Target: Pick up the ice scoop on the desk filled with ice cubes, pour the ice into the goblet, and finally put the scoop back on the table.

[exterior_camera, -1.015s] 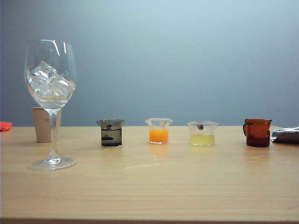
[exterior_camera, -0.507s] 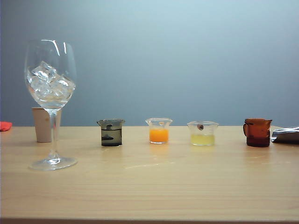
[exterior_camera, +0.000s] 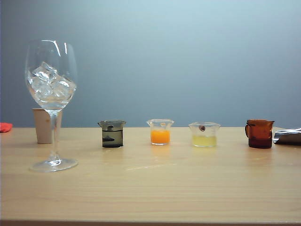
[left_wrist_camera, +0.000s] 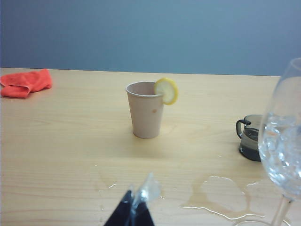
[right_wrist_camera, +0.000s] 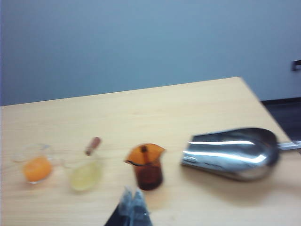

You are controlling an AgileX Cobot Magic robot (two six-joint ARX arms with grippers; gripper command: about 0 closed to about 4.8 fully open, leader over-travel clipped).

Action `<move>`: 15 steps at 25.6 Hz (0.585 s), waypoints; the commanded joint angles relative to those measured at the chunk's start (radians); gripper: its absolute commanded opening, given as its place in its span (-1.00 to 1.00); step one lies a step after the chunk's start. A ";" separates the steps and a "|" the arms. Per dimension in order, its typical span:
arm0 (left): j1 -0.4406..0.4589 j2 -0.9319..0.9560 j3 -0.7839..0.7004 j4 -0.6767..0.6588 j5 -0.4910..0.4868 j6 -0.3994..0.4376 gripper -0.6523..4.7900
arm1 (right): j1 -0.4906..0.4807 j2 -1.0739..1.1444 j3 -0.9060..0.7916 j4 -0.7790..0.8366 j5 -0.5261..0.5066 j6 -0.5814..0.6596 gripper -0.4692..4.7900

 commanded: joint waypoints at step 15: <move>0.001 0.000 0.002 0.010 0.000 0.004 -0.74 | 0.048 -0.185 -0.182 0.036 0.103 -0.171 -0.84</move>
